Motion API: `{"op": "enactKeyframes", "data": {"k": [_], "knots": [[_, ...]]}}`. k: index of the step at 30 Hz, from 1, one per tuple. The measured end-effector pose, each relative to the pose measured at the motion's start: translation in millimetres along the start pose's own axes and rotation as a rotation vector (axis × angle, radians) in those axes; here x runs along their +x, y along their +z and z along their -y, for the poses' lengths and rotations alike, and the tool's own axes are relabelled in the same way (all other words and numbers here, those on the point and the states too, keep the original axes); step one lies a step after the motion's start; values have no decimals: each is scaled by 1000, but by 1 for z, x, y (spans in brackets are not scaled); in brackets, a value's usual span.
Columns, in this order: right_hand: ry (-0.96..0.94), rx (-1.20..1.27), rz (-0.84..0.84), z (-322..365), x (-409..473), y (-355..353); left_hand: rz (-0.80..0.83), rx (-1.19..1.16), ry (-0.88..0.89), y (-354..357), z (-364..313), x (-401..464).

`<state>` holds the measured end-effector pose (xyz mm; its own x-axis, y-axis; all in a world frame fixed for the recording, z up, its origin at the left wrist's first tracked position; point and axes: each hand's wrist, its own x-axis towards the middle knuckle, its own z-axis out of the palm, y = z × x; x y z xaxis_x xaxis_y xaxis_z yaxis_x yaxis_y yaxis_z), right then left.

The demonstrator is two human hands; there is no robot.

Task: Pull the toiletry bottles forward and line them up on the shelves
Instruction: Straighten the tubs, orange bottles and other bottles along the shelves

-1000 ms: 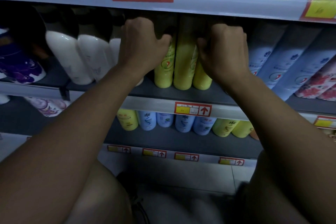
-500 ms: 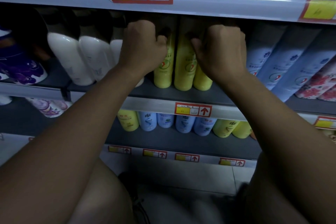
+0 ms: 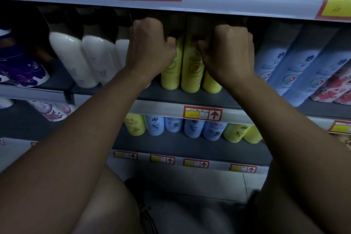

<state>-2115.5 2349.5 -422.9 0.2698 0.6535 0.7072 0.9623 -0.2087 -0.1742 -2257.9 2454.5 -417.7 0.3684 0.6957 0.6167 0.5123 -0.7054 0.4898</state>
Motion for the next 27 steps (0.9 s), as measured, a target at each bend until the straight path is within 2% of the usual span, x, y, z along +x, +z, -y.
{"op": "enactKeyframes", "data": {"k": [8,16,24,27], "knots": [[7,-8,-81,1,-2,7,18,13,-2,-1,1,-1],[-88,63,-150,-14,-11,4,26,56,32,-7,2,-2],[31,154,-186,-34,-21,-17,25,79,50,-11,8,-7],[77,154,-132,-36,-24,-27,4,115,59,-15,7,-10]]}}
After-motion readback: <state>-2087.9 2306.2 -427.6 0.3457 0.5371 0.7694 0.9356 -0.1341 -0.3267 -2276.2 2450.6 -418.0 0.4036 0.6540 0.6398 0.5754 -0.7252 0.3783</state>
